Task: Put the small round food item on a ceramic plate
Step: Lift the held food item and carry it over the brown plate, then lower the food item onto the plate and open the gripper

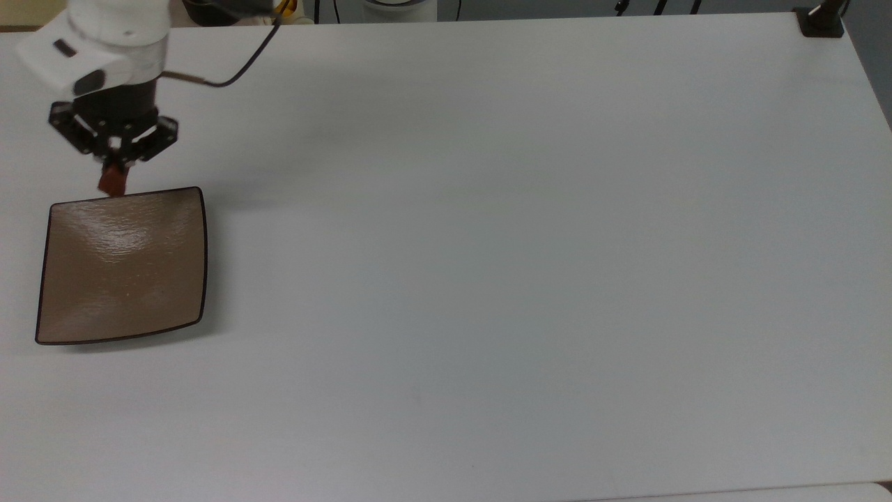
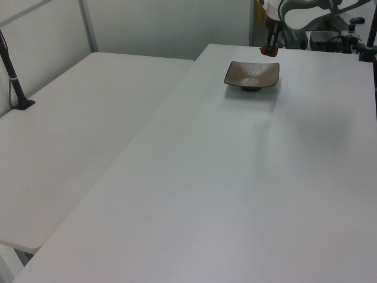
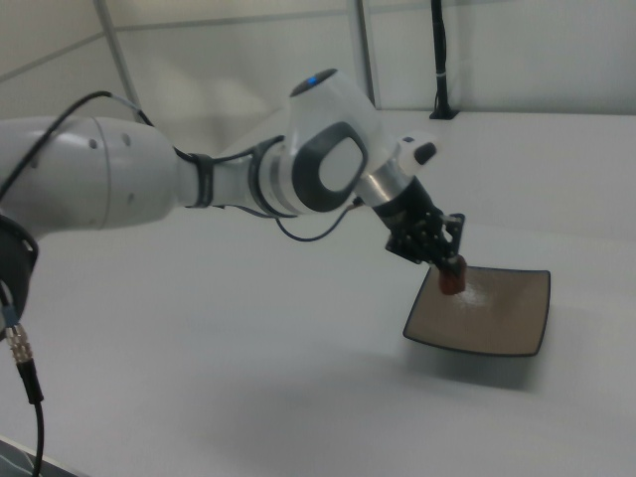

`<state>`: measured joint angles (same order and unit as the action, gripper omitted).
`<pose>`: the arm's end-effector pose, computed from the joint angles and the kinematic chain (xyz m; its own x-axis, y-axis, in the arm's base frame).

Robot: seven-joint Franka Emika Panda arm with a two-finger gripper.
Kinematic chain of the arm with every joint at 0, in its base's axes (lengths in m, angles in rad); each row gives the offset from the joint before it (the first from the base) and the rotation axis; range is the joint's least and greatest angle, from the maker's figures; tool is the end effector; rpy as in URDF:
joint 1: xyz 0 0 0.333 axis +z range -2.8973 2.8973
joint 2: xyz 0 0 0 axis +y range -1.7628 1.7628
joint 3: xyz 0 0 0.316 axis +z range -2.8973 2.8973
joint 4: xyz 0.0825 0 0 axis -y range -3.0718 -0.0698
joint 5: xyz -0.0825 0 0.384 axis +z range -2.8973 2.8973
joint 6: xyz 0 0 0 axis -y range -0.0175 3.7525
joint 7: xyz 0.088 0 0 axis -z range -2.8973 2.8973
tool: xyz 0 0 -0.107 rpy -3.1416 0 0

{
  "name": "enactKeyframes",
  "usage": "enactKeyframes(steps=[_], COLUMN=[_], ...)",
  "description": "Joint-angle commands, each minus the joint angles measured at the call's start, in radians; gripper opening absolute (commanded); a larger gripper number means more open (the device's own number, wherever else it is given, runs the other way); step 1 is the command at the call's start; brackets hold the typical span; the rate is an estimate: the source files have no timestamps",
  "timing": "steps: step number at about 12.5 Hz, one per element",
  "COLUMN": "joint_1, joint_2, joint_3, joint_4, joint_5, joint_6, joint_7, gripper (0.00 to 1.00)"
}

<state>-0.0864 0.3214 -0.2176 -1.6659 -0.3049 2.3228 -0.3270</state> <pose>0.6523 -0.1935 0.4604 0.9541 0.2481 0.1677 0.1597 -0.8954 0.4157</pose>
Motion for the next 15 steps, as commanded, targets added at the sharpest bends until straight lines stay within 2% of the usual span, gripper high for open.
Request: enactKeyframes(steps=[1,3,5,7,9,10,11,12,13,15], joint_1=[-0.048,-0.064,-0.067,-0.069,-0.072,-0.072,-0.072,-0.072,-0.070,-0.070], joint_2=[0.110,0.143,0.168,0.186,0.212,0.231,0.246,0.251,0.255,0.255], joint_3=[0.000,0.001,0.000,0.000,0.003,0.004,0.007,0.007,0.009,0.009], joint_4=[0.094,0.124,0.132,0.144,0.155,0.158,0.158,0.158,0.156,0.152], joint_5=[0.076,0.175,0.327,0.475,0.524,0.524,0.524,0.524,0.511,0.485], joint_6=[0.047,0.050,0.064,0.118,0.151,0.155,0.155,0.155,0.155,0.155], joint_7=[-0.007,-0.003,0.006,0.081,0.159,0.199,0.204,0.207,0.206,0.197], gripper=[0.01,0.01,0.02,0.03,0.05,0.18,0.36,0.71,1.00,1.00])
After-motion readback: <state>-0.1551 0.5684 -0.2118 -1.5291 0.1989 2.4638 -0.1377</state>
